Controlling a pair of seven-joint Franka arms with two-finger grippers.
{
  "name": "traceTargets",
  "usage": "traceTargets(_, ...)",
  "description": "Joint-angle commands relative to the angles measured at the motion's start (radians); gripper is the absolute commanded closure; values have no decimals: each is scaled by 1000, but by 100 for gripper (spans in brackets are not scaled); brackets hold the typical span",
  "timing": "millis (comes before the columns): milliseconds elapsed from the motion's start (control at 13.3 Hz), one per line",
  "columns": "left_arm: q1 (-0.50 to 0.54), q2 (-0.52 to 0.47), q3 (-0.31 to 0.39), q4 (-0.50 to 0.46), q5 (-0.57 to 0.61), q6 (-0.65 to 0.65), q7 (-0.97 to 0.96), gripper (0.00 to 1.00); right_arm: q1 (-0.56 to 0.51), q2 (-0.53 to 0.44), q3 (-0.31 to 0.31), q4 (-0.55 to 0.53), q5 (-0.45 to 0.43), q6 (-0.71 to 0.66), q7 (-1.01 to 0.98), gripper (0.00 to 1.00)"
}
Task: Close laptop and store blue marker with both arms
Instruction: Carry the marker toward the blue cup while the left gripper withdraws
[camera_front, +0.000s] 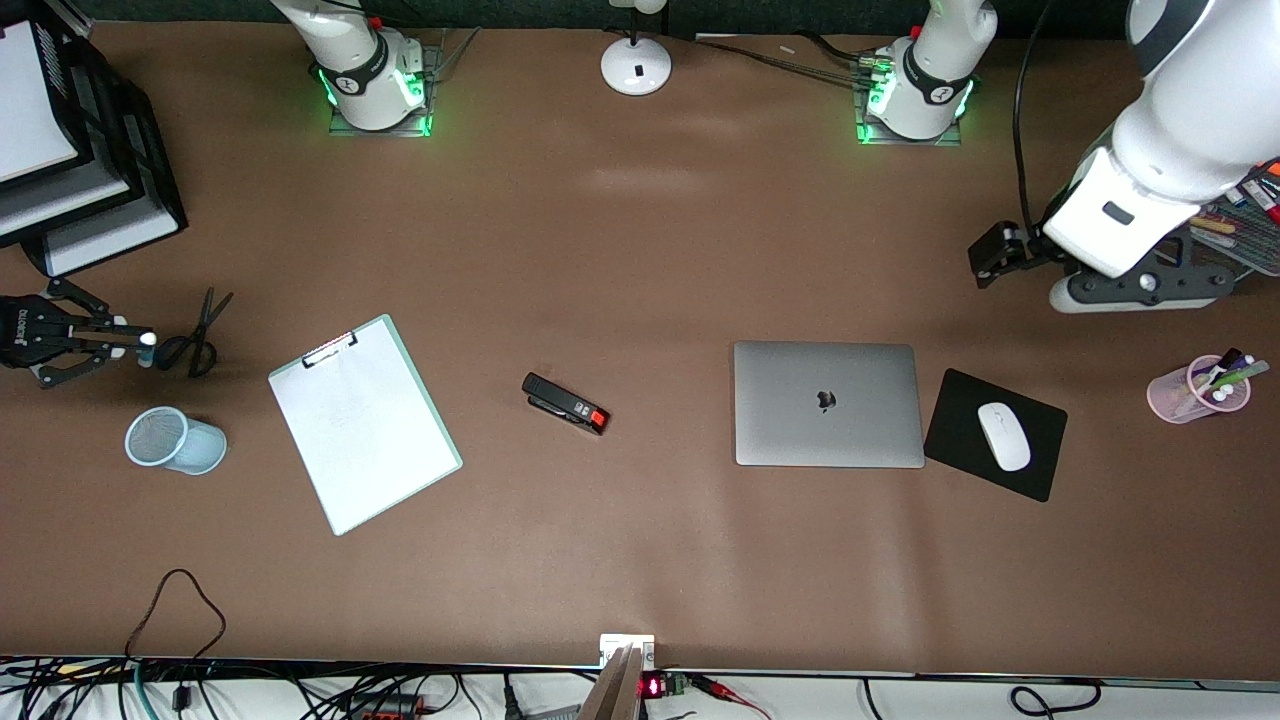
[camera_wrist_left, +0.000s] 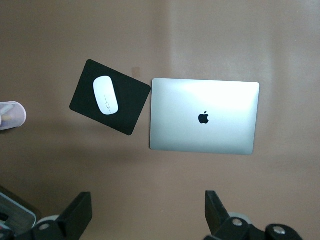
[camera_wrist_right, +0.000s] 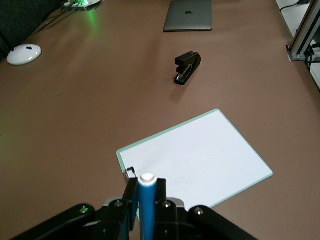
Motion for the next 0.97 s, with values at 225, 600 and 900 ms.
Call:
traceTargets(225,20,-59,-2,5,10,-45,24,0,-37,166,13,211,51,-9,-57,94)
traceTargets(600,34,-87,47,-2,-39,-45,122,0,-53,188,13,210,52,103,-85,94)
traceTargets(900,-119,-125,227,-22,-51,-73,199,0,-62,220,14,208,72,100,-97,94)
